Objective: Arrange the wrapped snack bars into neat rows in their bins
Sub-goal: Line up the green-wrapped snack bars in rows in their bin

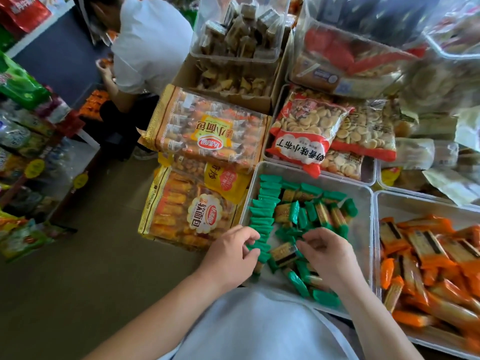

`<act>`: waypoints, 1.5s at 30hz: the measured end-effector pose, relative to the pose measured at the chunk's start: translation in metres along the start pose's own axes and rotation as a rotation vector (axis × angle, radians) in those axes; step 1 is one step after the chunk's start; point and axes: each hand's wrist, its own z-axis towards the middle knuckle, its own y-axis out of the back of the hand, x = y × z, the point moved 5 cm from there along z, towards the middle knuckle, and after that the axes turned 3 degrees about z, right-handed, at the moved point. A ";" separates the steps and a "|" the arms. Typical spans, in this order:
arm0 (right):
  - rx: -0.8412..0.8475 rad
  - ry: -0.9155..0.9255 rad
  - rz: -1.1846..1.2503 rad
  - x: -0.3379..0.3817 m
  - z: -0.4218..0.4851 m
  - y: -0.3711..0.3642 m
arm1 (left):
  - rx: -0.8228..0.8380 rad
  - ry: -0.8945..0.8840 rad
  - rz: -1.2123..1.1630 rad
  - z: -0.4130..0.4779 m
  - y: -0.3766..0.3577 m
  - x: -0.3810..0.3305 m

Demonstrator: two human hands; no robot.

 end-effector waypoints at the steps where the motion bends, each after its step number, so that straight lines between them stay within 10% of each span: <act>1: -0.004 -0.020 0.009 -0.006 0.000 0.010 | 0.043 -0.007 0.006 0.005 -0.007 -0.005; 26: 0.173 0.261 -0.754 0.031 0.134 -0.022 | 0.190 0.053 -0.010 0.106 -0.018 -0.044; 31: -0.080 0.312 -0.718 0.027 0.134 -0.019 | 0.206 0.075 -0.042 0.103 -0.021 -0.039; 45: 0.070 0.141 -0.597 0.008 0.113 -0.004 | 0.273 0.031 0.030 0.105 -0.030 -0.056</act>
